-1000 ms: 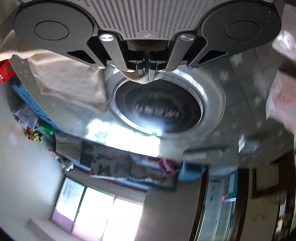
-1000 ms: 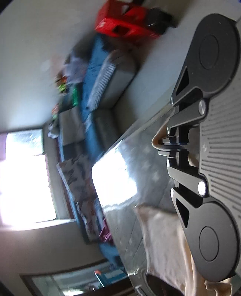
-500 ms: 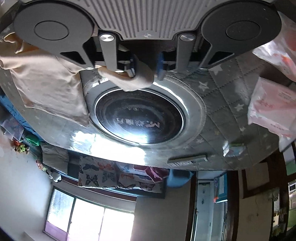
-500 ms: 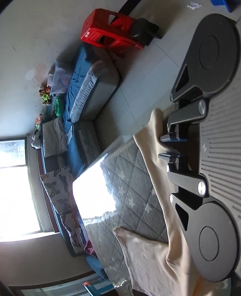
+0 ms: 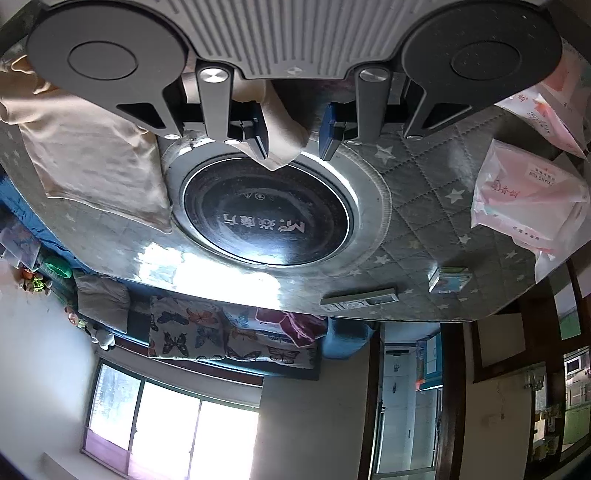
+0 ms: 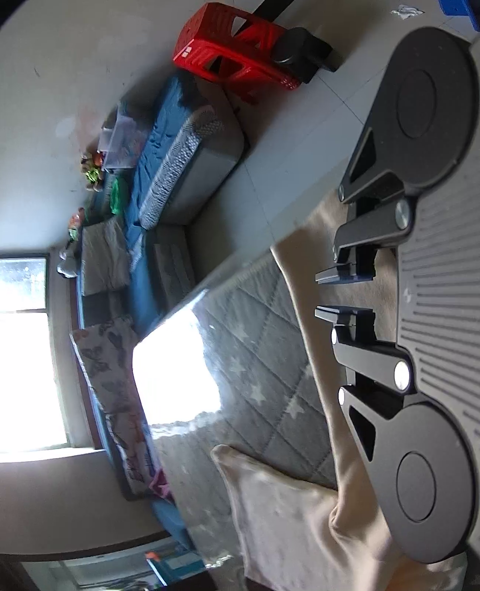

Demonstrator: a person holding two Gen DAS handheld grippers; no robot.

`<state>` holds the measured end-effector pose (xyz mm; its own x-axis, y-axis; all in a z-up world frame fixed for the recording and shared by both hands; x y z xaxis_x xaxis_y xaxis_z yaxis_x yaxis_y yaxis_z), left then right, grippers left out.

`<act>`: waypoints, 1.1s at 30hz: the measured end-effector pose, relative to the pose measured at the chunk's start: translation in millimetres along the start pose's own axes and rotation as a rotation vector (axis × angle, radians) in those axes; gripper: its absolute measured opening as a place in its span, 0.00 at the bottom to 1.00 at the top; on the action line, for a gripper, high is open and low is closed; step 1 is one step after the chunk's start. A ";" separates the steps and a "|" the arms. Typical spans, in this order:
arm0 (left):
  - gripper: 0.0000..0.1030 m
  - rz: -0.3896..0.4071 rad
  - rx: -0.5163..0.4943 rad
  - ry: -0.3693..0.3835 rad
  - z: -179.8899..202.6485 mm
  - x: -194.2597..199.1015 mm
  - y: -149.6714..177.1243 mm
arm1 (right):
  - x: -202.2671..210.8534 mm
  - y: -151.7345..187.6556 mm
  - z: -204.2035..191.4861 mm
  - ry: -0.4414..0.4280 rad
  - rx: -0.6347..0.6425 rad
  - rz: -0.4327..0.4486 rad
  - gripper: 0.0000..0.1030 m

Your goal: Fold clothes

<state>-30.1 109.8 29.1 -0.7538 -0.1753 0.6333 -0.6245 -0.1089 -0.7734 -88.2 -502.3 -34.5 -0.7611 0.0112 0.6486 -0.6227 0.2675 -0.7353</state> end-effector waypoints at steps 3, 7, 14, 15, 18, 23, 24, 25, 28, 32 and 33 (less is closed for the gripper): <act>0.32 -0.012 -0.021 0.044 13.5 -1.2 2.6 | -7.6 0.3 -1.6 0.003 -0.004 -0.021 0.10; 0.32 -0.036 -0.050 0.098 41.2 -12.1 4.3 | -8.2 -7.1 -13.4 -0.030 0.020 -0.027 0.10; 0.30 -0.044 -0.135 0.200 107.2 -35.7 -6.4 | -22.4 -27.3 -59.0 -0.175 0.084 -0.060 0.10; 0.30 -0.046 -0.143 0.207 114.5 -40.0 -8.3 | -26.7 -29.8 -67.1 -0.201 0.088 -0.070 0.10; 0.32 -0.053 -0.175 0.222 137.9 -54.1 -14.6 | -42.3 -36.5 -90.2 -0.255 0.119 -0.099 0.10; 0.32 -0.050 -0.243 0.213 166.5 -75.3 -22.1 | -68.1 -46.3 -120.5 -0.309 0.165 -0.142 0.10; 0.32 -0.050 -0.252 0.203 169.6 -80.0 -23.3 | -73.2 -47.8 -124.9 -0.316 0.173 -0.149 0.10; 0.32 -0.057 -0.258 0.199 172.6 -85.9 -23.6 | -78.9 -49.4 -129.6 -0.323 0.180 -0.157 0.10; 0.32 -0.077 -0.270 0.180 178.0 -102.1 -24.3 | -93.3 -55.0 -140.5 -0.341 0.193 -0.180 0.10; 0.32 -0.090 -0.280 0.168 181.8 -117.2 -25.4 | -108.1 -59.6 -150.4 -0.345 0.222 -0.201 0.11; 0.32 -0.092 -0.283 0.166 182.6 -120.5 -25.6 | -111.7 -60.3 -152.3 -0.345 0.228 -0.207 0.11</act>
<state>114.1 -45.0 -32.4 -0.7003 -0.0134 0.7138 -0.7058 0.1626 -0.6894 62.0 -373.0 -32.6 -0.6083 -0.3522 0.7113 -0.7627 0.0115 -0.6466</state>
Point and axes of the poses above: each gripper's, at about its wrist camera, not at the fingertips, and x roughly against the way its jaws point, z to its right, y to its underside, the point moved 9 cm from there along -x, roughly the way its jaws point, and after that the axes turned 13 degrees about -y, right-handed, at the moved point
